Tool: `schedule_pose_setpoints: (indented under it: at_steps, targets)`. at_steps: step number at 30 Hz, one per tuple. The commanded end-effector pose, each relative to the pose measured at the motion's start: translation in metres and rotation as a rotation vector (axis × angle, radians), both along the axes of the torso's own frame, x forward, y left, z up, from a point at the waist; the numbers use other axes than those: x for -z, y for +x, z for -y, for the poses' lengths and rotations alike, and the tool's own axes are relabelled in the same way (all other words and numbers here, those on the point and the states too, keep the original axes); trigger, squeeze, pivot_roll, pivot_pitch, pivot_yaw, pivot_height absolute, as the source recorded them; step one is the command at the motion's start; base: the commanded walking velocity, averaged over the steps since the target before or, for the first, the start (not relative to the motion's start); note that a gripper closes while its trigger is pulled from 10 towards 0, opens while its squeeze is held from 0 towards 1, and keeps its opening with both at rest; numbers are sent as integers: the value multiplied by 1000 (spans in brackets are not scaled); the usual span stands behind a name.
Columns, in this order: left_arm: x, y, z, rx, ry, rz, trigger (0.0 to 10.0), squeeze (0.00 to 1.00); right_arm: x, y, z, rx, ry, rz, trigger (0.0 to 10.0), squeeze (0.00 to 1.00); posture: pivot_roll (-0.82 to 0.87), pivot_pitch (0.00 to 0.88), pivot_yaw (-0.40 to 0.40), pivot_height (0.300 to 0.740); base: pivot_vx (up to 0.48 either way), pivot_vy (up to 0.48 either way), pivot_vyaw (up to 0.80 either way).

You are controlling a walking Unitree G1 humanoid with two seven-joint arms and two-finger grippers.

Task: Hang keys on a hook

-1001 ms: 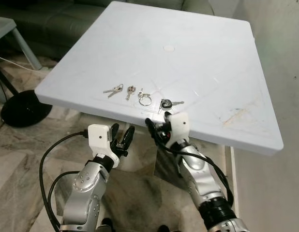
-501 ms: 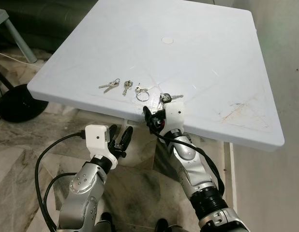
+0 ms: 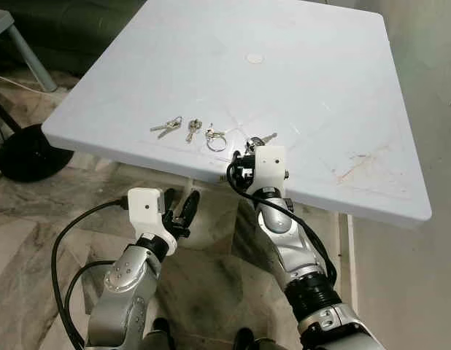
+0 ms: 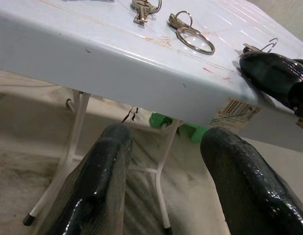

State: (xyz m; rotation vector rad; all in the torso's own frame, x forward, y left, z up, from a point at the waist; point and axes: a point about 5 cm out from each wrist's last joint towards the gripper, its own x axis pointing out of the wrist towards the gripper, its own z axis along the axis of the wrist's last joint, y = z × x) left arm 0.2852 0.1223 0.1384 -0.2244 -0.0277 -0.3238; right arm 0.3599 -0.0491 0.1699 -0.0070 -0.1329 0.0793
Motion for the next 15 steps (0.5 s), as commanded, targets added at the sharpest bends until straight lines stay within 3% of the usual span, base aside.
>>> schedule_pose_setpoints:
  at_steps: [1, 4, 5, 6, 7, 8, 15]
  targets:
    - [0, -4, 1, 3, -6, -3, 10000, 0, 5, -1, -15, 16, 65, -65, 10000, 0, 239, 325, -75, 740, 0, 0, 0]
    - [0, -4, 1, 3, -6, -5, 10000, 0, 2, -1, -15, 19, 72, -58, 10000, 0, 239, 326, -75, 740, 0, 0, 0]
    - [0, -4, 1, 3, -5, -5, 10000, 0, 2, -1, -15, 38, 72, -60, 4627, 0, 239, 326, -75, 740, 0, 0, 0]
    - [0, -4, 1, 3, -4, -5, 10000, 0, 2, -1, -15, 42, 73, -59, 4627, 0, 239, 326, -75, 740, 0, 0, 0]
    - [0, -4, 1, 2, -4, -6, 10000, 0, 1, -1, -15, 42, 80, -51, 1725, 0, 240, 326, -75, 740, 0, 0, 0]
    - [0, -4, 0, 1, -5, -6, 10000, 0, 0, -2, -15, 46, 91, -44, 0, 0, 240, 326, -75, 740, 0, 0, 0]
    - [0, -5, 0, -1, -3, -11, 10000, 0, -2, -3, -16, 76, 79, -26, 0, 0, 242, 327, -74, 740, 0, 0, 0]
